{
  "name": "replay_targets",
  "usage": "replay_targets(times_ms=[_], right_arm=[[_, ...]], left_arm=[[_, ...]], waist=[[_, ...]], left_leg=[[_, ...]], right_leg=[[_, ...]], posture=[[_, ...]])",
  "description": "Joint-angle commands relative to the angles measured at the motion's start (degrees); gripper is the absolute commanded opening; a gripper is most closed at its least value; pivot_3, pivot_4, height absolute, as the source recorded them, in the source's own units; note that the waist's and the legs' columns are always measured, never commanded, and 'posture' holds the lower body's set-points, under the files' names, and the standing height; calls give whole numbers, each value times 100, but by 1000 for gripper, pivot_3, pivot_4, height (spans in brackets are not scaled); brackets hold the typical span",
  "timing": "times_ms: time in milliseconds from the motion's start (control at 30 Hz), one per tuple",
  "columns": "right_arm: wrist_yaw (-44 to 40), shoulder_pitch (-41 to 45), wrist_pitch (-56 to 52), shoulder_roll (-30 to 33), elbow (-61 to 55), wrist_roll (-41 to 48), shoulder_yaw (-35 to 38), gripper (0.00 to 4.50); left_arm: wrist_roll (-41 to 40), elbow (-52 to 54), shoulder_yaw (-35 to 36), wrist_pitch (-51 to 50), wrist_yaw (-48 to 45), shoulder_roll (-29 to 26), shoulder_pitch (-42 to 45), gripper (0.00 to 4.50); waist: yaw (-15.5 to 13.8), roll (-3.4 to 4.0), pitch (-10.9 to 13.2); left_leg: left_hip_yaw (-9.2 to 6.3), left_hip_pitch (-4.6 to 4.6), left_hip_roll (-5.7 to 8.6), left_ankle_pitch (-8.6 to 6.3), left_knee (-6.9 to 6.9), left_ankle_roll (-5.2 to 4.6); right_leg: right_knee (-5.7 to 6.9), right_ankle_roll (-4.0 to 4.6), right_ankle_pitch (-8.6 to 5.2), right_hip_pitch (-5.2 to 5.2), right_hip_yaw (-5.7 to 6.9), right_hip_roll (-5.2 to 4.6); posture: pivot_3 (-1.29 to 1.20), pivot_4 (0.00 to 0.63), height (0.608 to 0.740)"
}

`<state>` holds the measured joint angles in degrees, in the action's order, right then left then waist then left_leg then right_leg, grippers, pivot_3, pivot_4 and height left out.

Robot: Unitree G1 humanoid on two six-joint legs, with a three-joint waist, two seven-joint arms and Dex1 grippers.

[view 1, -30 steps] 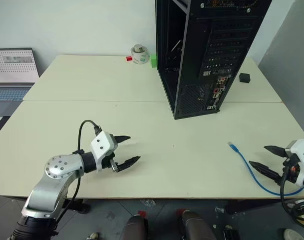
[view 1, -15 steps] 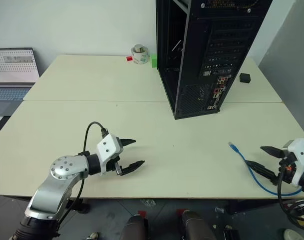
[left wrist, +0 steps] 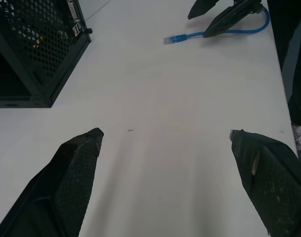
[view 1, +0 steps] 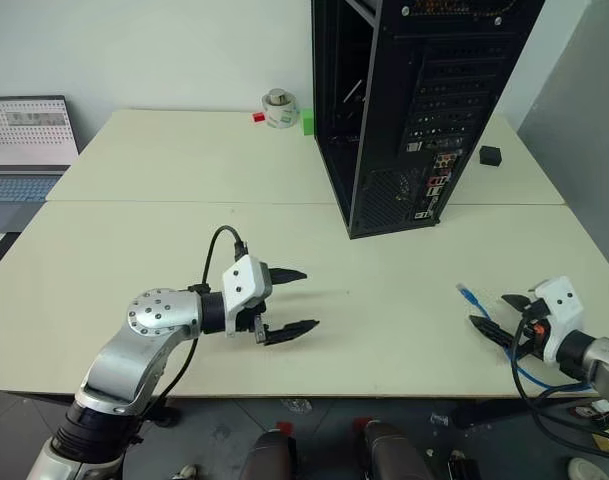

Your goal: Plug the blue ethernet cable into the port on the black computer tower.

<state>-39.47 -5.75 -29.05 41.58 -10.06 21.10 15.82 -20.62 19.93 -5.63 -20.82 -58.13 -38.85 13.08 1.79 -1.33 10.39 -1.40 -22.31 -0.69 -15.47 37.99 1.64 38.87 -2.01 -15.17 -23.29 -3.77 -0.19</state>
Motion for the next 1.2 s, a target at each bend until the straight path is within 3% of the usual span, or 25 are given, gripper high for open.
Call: replay_targets(times_ms=[33, 367, 567, 900, 1200], right_arm=[[42, 4, 228, 17, 194, -224, -38, 3749], [-20, -165, 449, 46, 99, -373, -110, 1256], [-195, -74, 502, 147, -301, -390, -246, 29], [-968, 1270, 312, 416, -1168, -476, -1627, 29], [-1397, 2296, 147, 291, -1354, -608, -2643, 29]], left_arm=[[-59, 59, -26, 99, -84, 3, 57, 4500], [70, 83, -132, 170, -29, 25, 13, 4500], [148, -86, -257, 177, -21, 72, 112, 4500], [411, -903, -828, 336, -295, 430, 788, 4500], [447, -1732, -1041, 281, -520, 878, 1446, 4500]], waist=[[-1, 0, 0], [-2, 0, 0], [-2, 0, 0], [2, 0, 0], [-5, -1, 1]], left_leg=[[0, 0, 0, 0, 0, 0], [-1, 1, 0, 0, 1, 0], [-2, 1, 0, 0, 1, 0], [-4, 0, 3, 0, 2, 0], [-10, -11, 4, 0, 9, 0]], right_leg=[[0, 5, 3, 0, -1, 0], [0, 11, 7, 1, 1, 0], [0, 11, 7, 1, 0, 0], [1, 11, 7, 1, 5, 4], [0, 13, 8, -2, 16, 2]], posture=[[0, 150, 740], [0, 150, 740], [0, 150, 740], [0, 150, 740], [0, 150, 740]])
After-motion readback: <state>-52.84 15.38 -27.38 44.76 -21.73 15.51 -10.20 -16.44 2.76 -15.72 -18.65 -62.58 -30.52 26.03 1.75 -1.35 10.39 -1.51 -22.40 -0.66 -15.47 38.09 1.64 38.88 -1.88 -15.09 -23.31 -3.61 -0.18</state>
